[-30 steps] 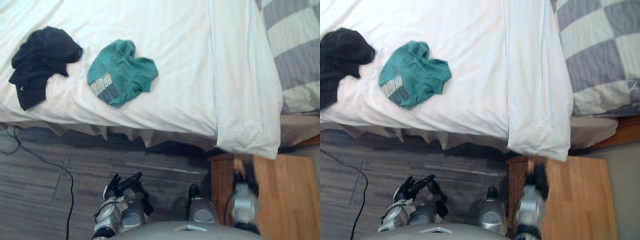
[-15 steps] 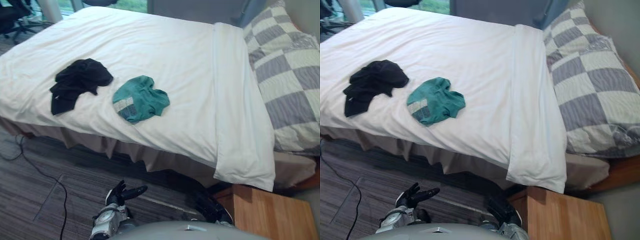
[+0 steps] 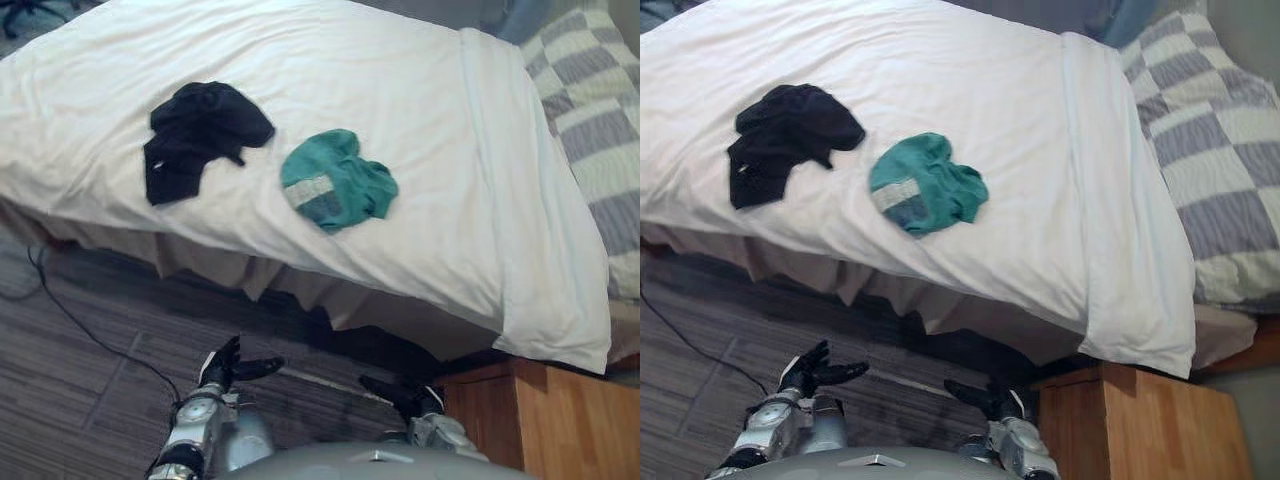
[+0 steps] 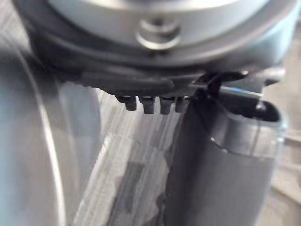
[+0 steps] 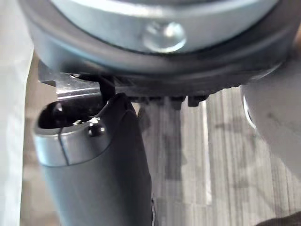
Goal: Tidy up the quilt and then pick up the clothes from the bed and put them into the laundry hamper
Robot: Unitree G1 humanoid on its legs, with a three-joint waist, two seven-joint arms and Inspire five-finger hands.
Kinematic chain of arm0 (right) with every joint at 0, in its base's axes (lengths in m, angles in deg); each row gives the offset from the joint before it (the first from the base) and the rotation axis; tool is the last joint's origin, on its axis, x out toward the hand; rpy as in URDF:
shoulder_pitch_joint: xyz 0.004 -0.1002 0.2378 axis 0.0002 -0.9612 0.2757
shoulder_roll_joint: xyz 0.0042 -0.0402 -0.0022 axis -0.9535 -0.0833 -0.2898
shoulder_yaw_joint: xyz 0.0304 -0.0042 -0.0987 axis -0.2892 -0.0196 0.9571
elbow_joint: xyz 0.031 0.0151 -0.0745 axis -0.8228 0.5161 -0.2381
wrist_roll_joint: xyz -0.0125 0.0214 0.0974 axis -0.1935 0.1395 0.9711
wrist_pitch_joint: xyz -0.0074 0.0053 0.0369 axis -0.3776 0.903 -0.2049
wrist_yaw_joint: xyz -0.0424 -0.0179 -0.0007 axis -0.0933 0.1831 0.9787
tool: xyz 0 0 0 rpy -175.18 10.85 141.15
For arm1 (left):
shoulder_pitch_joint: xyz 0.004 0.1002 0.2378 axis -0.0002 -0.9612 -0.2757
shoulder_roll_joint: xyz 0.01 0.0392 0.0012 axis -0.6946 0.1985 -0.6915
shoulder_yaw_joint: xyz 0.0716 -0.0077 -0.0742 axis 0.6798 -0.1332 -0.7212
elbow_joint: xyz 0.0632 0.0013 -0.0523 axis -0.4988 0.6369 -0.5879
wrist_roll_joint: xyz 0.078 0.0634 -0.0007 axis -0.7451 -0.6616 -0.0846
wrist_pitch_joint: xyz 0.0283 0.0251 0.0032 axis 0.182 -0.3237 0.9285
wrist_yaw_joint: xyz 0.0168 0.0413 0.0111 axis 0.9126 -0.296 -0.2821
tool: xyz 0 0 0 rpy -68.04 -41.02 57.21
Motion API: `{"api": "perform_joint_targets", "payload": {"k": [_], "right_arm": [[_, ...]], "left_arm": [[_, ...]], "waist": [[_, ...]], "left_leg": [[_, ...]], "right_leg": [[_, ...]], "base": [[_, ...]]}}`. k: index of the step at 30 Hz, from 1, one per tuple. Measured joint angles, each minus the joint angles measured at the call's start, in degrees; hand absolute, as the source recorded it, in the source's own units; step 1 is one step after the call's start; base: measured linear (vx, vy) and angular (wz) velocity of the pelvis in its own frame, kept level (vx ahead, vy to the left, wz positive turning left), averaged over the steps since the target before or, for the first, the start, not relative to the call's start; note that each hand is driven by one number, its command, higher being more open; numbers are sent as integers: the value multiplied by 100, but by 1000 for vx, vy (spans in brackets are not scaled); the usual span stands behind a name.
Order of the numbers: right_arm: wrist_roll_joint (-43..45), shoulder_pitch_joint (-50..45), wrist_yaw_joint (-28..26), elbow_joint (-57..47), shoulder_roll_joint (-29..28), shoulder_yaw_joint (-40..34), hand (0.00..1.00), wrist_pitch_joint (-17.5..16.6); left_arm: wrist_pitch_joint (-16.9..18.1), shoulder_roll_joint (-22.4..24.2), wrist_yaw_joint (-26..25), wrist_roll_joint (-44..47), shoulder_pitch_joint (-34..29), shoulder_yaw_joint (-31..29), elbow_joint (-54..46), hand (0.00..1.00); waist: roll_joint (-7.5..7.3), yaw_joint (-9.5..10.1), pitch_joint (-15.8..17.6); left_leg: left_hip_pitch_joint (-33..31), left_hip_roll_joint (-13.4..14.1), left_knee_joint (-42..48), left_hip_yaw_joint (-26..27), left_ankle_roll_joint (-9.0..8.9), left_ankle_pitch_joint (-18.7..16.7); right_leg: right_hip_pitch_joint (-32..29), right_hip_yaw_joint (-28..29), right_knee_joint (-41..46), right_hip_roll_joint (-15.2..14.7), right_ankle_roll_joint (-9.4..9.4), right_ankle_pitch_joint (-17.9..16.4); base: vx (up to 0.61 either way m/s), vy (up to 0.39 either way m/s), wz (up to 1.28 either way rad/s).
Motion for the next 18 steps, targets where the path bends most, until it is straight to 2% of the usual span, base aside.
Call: {"api": "perform_joint_targets", "payload": {"k": [1, 2, 3, 4, 5, 6, 7, 8, 9, 10, 11, 12, 13, 14, 15, 16, 18], "right_arm": [[-22, 70, 22, 19, -13, 29, 100, 27], [-47, 239, 37, 64, 7, 182, 100, 69], [-222, 341, 34, 25, 29, 457, 100, 65], [-282, 353, 29, -7, 32, 641, 100, 67], [-502, 353, -7, -74, 4, 970, 100, 67], [-603, 339, -51, -172, -22, 1177, 100, 67], [-704, 330, -116, -353, -46, 1407, 100, 47], [-703, 336, -139, -489, -50, 1529, 100, 19], [-703, 347, -143, -583, -48, 1629, 100, -11], [-700, 426, -139, -708, -51, 1740, 100, -45], [-698, 454, -139, -717, -45, 1780, 100, -78], [-698, 527, -134, -711, -28, 1885, 100, -77], [-695, 620, -124, -743, 88, 2067, 100, -79], [-695, 659, -122, -782, 161, 2175, 100, -80], [-697, 667, -149, -805, 298, 2355, 100, -79], [-698, 660, -154, -799, 353, 2394, 100, -79], [-704, 584, -123, -677, 494, 2258, 100, -167]], "left_arm": [[-15, -19, -2, -3, -28, 36, 74, 100], [-26, 60, 2, 6, -73, 46, 113, 100], [-63, 88, 21, -64, -92, 86, 122, 100], [-75, 81, 20, -168, -91, 135, 120, 100], [-99, 45, 18, -257, -105, 212, 119, 100], [-110, 41, 15, -258, -101, 243, 118, 100], [-110, 52, -1, -257, -75, 296, 95, 100], [-110, 95, -20, -270, -31, 311, 87, 100], [-110, 166, -54, -279, 7, 307, 86, 100], [-109, 263, -85, -279, 29, 305, 86, 100], [-110, 306, -105, -278, 26, 304, 92, 100], [-104, 460, -143, -278, 74, 314, 80, 100], [-82, 572, -194, -398, 91, 375, -2, 100], [-42, 584, -190, -407, 88, 397, -59, 100], [38, 642, -212, -401, 89, 462, -138, 100], [56, 658, -223, -395, 90, 484, -179, 100], [96, 742, -250, -353, 89, 536, -224, 100]], "waist": [[4, 49, -3], [147, 141, -8], [322, 79, 97], [323, 48, 113], [437, 58, 187], [414, 59, 192], [425, 47, 245], [443, 28, 321], [453, -3, 386], [411, -11, 462], [399, -12, 483], [528, 0, 556], [685, 6, 641], [757, 25, 682], [889, 59, 757], [955, 73, 781], [1096, 72, 790]], "left_leg": [[94, -92, -163, 170, 93, 41], [314, -122, -643, 477, 311, 200], [527, -207, -1138, 566, 497, 520], [665, -281, -1416, 572, 546, 671], [911, -411, -1979, 619, 623, 954], [1075, -514, -2329, 623, 679, 1133], [1233, -657, -2678, 615, 725, 1324], [1297, -740, -2793, 607, 754, 1387], [1317, -824, -2792, 602, 777, 1405], [1360, -1004, -2764, 614, 785, 1403], [1373, -1088, -2732, 608, 784, 1370], [1339, -1056, -2578, 610, 744, 1326], [1129, -952, -1934, 612, 633, 1156], [1019, -891, -1591, 617, 578, 1083], [812, -812, -930, 605, 448, 1081], [720, -791, -648, 598, 324, 1130], [379, -827, -22, 571, -158, 1358]], "right_leg": [[-208, -128, 140, -103, -512, 204], [-519, -594, 311, -204, -1514, 543], [-709, -824, 1061, -86, -1337, -34], [-793, -774, 1387, 95, -1130, -428], [-850, -630, 1781, 628, -944, -1028], [-860, -542, 1887, 1076, -895, -1312], [-862, -636, 1830, 1628, -966, -1499], [-828, -770, 1611, 1949, -1014, -1604], [-742, -922, 1149, 2149, -1050, -1667], [-502, -1057, 359, 2204, -1095, -1565], [-365, -1107, 161, 2180, -1182, -1576], [-264, -1101, -29, 2223, -1198, -1467], [-77, -1082, -286, 2290, -1168, -1374], [13, -1057, -388, 2316, -1160, -1364], [165, -948, -527, 2329, -1144, -1368], [214, -897, -554, 2308, -1137, -1353], [218, -777, -550, 2094, -1128, -1285]], "base": [[1, 488, -61], [35, 485, -60], [38, 387, -42], [78, 337, 8], [50, 178, 12], [81, 216, 18], [59, 82, 21], [54, 56, 22], [35, 43, 14], [18, 30, 12], [32, 27, 0], [0, 19, -5], [-20, 34, -15], [-71, 67, -23], [-56, 72, -29], [-42, 117, -33], [26, 207, -36]]}}
